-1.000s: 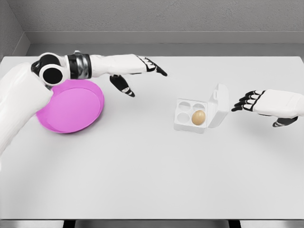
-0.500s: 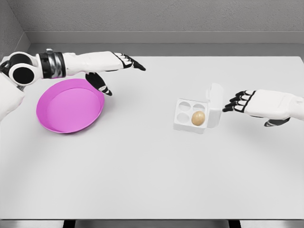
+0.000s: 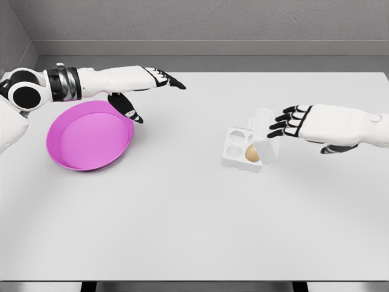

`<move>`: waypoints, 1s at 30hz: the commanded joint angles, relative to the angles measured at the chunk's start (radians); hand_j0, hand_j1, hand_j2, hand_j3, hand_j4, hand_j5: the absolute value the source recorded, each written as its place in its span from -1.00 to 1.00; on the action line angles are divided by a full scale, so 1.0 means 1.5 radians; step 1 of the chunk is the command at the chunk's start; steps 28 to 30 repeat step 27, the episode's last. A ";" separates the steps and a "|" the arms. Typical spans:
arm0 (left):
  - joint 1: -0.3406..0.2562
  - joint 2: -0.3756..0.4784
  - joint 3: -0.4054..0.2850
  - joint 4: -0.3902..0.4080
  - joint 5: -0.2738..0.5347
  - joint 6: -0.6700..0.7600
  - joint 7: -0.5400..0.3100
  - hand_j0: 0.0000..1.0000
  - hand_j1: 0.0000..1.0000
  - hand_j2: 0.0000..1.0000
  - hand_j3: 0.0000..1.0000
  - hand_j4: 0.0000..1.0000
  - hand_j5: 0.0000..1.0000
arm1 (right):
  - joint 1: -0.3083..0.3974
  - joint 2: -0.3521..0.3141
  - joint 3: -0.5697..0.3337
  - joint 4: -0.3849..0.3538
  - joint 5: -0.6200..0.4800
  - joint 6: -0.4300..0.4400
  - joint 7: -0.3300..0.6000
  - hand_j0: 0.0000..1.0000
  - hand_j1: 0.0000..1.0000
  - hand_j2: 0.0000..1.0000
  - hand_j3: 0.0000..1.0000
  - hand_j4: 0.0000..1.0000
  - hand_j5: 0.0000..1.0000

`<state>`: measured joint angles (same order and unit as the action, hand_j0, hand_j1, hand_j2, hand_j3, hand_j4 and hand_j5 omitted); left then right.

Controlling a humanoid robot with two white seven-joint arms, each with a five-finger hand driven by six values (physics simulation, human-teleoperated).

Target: Pack egg into the box and close the box lid

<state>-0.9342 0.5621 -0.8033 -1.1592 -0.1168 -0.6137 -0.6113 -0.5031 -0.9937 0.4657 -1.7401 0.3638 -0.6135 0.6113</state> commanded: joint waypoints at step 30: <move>0.000 -0.031 -0.002 -0.013 0.006 0.002 0.000 1.00 1.00 1.00 1.00 1.00 1.00 | 0.009 0.028 -0.102 0.145 -0.096 0.002 0.000 1.00 1.00 1.00 1.00 1.00 1.00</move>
